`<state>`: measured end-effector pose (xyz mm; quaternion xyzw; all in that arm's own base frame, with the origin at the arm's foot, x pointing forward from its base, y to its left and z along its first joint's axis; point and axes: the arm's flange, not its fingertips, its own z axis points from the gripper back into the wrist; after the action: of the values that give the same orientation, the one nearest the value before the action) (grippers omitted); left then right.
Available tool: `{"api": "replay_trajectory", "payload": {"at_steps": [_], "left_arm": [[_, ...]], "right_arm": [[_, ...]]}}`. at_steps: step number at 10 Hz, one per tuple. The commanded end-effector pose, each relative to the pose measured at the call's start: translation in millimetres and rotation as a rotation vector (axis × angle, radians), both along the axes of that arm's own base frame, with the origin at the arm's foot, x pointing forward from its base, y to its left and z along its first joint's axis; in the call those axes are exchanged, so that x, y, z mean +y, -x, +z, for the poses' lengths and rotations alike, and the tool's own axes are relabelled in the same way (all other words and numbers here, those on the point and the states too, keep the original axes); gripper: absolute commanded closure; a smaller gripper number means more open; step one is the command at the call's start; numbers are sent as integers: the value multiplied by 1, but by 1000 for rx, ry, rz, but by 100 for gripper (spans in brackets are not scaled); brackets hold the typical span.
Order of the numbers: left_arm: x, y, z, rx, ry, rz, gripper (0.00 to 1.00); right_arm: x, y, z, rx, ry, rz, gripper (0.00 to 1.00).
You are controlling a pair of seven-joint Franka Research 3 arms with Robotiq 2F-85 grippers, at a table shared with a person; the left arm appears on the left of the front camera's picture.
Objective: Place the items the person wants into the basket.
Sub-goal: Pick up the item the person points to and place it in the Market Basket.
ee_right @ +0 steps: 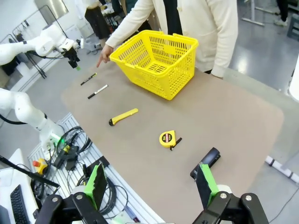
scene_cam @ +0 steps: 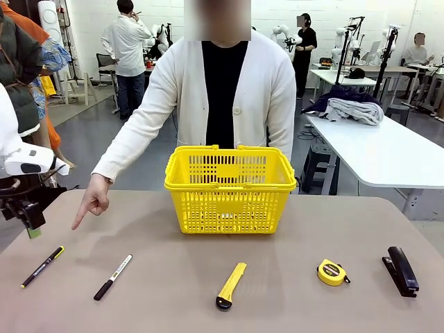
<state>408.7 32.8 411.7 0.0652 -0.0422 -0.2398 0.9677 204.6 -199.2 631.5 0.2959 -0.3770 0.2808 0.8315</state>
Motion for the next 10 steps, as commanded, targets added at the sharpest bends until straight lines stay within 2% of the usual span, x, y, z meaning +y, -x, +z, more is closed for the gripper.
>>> {"api": "replay_trajectory", "payload": {"at_steps": [1, 3, 10], "left_arm": [[4, -12, -8, -43, 100, 2, 0], [3, -20, -20, -29, 179, 23, 0], [1, -14, -21, -19, 145, 43, 0]], "right_arm": [[0, -1, 0, -15, -12, 15, 0], [0, -1, 0, -15, -12, 15, 0], [0, -1, 0, -15, -12, 15, 0]]}}
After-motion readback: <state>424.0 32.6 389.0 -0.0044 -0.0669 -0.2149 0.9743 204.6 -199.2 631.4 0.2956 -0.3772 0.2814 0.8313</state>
